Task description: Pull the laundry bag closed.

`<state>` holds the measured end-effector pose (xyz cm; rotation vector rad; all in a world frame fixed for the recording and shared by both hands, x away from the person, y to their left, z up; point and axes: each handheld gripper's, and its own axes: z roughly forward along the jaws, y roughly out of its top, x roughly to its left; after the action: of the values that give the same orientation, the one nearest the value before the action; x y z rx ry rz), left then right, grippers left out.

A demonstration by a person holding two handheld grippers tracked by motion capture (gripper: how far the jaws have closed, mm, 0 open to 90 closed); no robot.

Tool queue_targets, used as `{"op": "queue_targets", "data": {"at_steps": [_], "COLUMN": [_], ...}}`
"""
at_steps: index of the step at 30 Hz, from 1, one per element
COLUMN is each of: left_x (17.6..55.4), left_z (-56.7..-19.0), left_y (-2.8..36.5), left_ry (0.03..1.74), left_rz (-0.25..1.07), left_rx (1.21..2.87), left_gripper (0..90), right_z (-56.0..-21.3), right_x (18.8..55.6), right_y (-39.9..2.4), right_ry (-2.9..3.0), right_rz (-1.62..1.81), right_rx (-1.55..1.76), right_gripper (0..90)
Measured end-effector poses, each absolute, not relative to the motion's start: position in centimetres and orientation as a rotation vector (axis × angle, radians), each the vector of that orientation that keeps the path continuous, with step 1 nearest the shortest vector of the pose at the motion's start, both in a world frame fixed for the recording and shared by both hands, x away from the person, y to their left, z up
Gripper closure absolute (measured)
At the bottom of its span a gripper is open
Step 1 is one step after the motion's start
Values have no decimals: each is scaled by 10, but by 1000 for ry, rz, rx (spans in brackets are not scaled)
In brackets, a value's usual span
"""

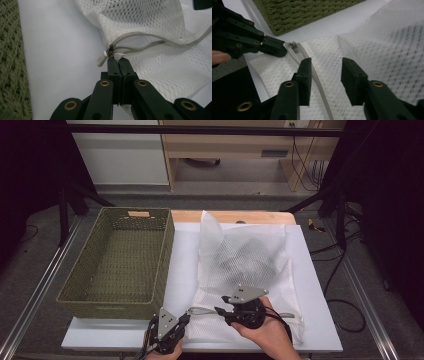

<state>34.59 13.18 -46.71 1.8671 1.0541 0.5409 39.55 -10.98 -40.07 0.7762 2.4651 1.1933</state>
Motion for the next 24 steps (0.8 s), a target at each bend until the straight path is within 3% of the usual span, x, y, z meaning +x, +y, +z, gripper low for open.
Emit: {"op": "queue_targets", "data": {"at_steps": [4, 8, 19, 24], "left_x": [346, 346, 346, 346], "left_z": [-466, -465, -466, -466], "left_y": [132, 133, 132, 132], "left_ry": [1057, 1055, 1054, 1051], "left_rz": [530, 526, 514, 511], "left_rx": [1855, 1860, 1865, 1868], "left_gripper": [891, 891, 890, 890], "right_z": [-391, -389, -405, -413], "right_x": [398, 400, 407, 411], "right_y": [-91, -76, -56, -46], "right_ry": [2522, 2563, 2627, 2640], "right_rz": [1135, 1093, 993, 944], "right_rx": [719, 683, 660, 654], "right_gripper": [720, 752, 760, 698]}}
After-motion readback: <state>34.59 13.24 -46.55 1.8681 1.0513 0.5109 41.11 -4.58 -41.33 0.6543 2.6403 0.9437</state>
